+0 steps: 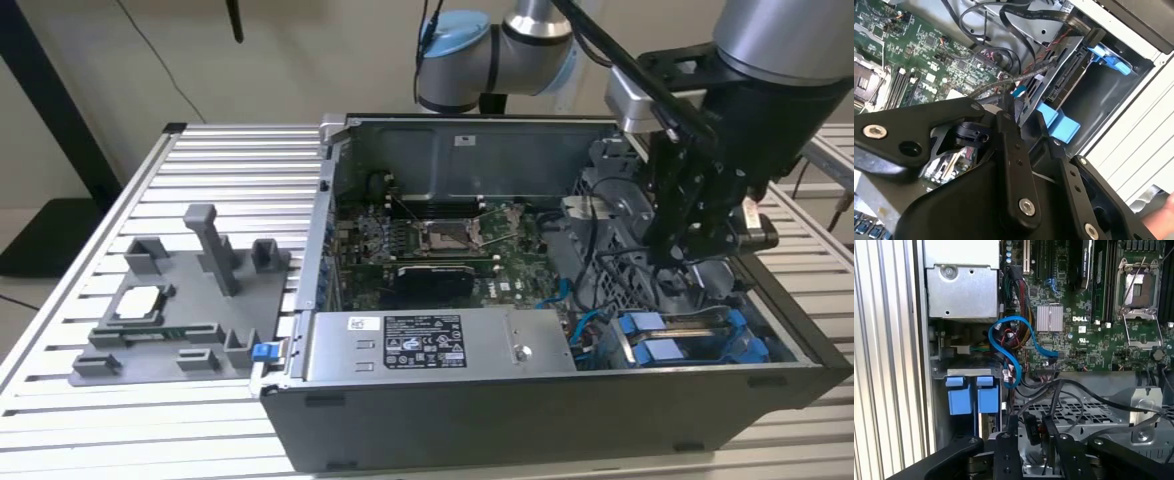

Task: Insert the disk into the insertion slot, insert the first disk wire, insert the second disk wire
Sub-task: 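Insert the first disk wire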

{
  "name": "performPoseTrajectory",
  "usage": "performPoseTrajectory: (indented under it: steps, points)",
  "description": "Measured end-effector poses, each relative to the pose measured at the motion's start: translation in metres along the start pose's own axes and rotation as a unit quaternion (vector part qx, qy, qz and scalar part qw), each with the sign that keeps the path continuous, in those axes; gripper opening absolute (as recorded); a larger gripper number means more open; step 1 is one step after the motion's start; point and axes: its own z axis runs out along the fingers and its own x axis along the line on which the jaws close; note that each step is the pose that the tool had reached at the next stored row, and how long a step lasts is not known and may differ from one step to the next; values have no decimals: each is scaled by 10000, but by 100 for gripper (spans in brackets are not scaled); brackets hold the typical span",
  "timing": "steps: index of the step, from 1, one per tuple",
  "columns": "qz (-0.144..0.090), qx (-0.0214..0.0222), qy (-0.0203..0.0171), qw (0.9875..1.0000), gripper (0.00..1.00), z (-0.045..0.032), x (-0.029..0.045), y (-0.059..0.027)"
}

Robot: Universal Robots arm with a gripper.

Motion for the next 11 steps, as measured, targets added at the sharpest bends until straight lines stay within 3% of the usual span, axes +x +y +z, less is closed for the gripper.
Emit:
performPoseTrajectory:
  steps: [1, 4, 11]
  points:
    - [-2, 15, -2, 10000, 0, 3, 0, 0]
    - [-4, 38, -4, 10000, 0, 7, 1, 0]
    - [-3, 39, -4, 10000, 0, 7, 1, 1]
